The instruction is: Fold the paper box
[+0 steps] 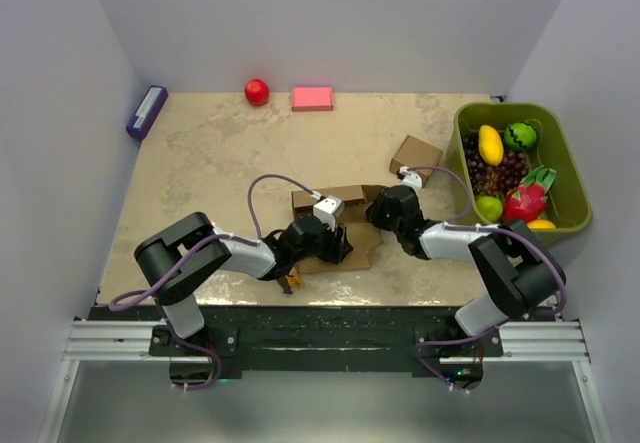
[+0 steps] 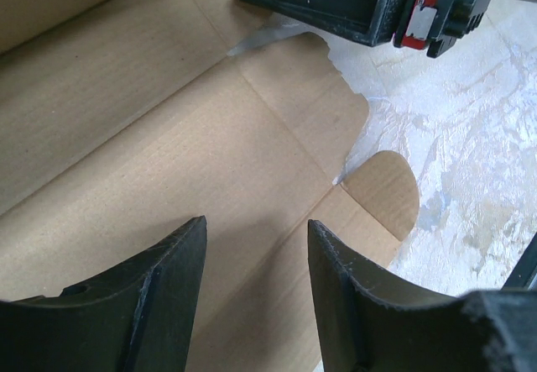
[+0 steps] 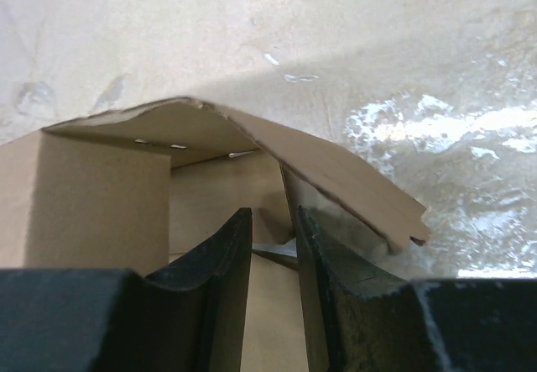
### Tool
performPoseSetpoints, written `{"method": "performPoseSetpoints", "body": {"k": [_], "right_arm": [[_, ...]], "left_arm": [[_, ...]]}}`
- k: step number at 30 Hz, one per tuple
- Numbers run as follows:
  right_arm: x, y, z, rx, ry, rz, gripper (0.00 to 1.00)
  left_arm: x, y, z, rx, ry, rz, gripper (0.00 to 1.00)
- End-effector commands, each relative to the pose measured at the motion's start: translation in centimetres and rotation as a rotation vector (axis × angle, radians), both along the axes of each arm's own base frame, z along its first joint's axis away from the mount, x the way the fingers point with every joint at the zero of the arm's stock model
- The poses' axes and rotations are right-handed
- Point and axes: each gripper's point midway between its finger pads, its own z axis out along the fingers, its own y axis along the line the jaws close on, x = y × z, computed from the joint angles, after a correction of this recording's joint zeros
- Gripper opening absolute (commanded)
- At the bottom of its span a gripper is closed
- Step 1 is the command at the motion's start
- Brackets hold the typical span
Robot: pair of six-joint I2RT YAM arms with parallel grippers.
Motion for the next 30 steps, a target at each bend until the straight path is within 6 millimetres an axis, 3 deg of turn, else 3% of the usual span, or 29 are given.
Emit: {"method": "performPoseSetpoints", "body": {"k": [1,4,9,20,26,30], "right_arm": [[0.7,1.4,2.5,0.080,-0.094,0.041,0.31],[0.7,1.6,3.3,0.088,-0.116,0.053,0.31],[0.3,2.0,2.8,0.076,-0.104,0.071,0.30],[-0.5,5.0,2.1,0.028,-0.091,0.147,0.28],[-0.8,5.1,1.2,0.021,-0.069,0.150,0.28],[-1.3,4.2,2.2,-0.005,-0.069,0.141,0.34]], "left_arm": [[-2.3,2.5,-4.8,0.145,0.122,-0.010,0.56],[-2.3,2.4,-4.9,0.144,0.123,-0.011,0.56],[-2.3,2.3,-5.0,0.142,0.126,-0.012,0.56],[-2.3,2.3,-5.1,0.145,0.130,-0.011,0.56],[-2.3,2.3,-5.0,0.144,0.129,-0.011,0.56],[-2.0,2.5,-4.5,0.143,0.117,-0.001,0.56]]}}
